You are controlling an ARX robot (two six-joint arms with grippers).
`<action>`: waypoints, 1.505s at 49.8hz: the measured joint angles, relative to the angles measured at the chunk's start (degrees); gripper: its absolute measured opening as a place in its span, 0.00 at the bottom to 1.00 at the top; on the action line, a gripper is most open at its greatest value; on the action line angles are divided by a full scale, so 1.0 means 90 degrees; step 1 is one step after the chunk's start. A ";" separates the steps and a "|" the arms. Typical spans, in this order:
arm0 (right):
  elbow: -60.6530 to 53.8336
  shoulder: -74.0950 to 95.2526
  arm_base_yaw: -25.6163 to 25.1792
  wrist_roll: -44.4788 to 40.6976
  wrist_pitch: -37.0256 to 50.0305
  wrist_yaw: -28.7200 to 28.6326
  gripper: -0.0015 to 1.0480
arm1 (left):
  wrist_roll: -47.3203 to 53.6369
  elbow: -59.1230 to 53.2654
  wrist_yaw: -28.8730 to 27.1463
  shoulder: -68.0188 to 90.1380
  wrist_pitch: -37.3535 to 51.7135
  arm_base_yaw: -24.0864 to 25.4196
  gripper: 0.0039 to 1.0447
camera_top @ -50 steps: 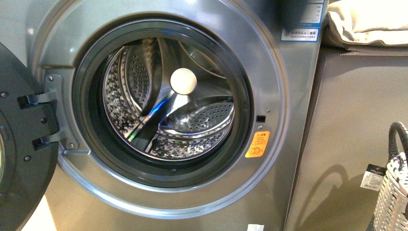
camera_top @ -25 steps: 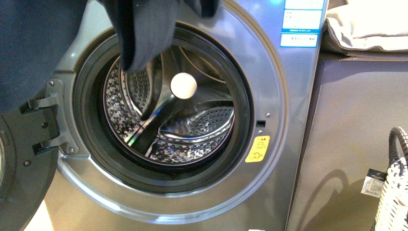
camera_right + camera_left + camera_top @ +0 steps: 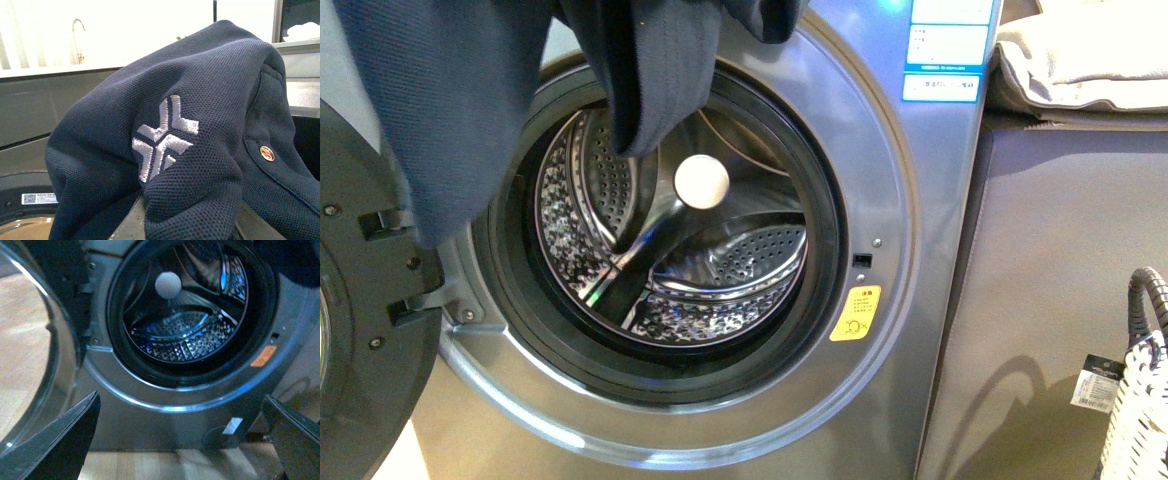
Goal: Put clothes into washing machine
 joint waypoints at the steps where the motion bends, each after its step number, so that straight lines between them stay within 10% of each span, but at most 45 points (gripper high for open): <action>1: 0.0000 0.0000 0.0000 0.0000 0.0000 -0.0010 0.17 | -0.0102 0.0036 0.0155 0.0204 0.0231 0.0279 0.94; 11: 0.0000 0.0000 0.0000 0.0017 0.0000 -0.0002 0.17 | -0.0522 0.1513 0.1494 0.2905 0.2948 0.1974 0.94; 38: 0.0000 0.0000 0.0000 0.0019 0.0000 -0.0002 0.17 | -0.0386 0.5620 0.1921 0.6059 0.3276 -0.0386 0.94; 50: 0.0000 0.0000 0.0000 0.0019 0.0000 -0.0010 0.17 | -0.0877 0.6178 0.3271 0.6795 0.3818 -0.1525 0.94; 75: 0.0000 0.0000 0.0000 0.0019 0.0000 -0.0002 0.17 | -0.1685 0.6001 0.4318 0.7164 0.4830 -0.1763 0.94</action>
